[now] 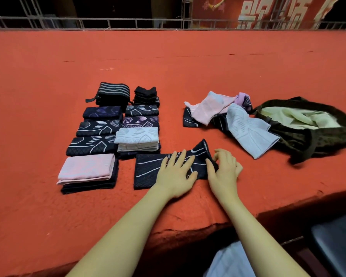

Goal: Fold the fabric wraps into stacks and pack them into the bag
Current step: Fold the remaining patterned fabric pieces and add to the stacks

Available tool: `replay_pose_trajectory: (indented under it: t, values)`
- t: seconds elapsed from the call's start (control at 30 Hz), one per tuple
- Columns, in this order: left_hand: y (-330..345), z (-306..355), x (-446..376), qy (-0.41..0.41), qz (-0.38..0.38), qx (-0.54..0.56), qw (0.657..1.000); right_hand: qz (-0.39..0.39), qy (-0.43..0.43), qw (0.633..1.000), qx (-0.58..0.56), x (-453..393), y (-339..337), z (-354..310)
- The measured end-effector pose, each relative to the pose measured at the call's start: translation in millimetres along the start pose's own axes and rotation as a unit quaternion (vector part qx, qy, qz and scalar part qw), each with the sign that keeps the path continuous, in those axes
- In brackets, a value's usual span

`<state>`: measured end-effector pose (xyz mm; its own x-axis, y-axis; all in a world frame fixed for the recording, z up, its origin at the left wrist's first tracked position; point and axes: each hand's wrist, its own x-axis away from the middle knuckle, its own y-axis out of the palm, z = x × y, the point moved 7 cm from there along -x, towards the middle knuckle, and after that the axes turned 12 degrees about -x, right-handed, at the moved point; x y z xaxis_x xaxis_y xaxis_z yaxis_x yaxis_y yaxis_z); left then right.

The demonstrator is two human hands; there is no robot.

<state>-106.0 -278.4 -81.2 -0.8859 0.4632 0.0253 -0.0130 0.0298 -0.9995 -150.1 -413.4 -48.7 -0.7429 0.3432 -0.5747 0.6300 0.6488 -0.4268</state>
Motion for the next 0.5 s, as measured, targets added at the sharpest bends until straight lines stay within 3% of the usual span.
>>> replay_pose_trajectory:
  t: [0.23,0.5]
  values:
    - [-4.9,-23.2,6.3,0.017,0.036,-0.029,0.999,-0.111,-0.039,0.986,-0.117,-4.7,30.8,-24.0]
    - [4.4,-76.3,55.0,-0.120,0.055,-0.051,0.990,-0.295,-0.166,0.940,0.041,15.8,83.1,-59.1]
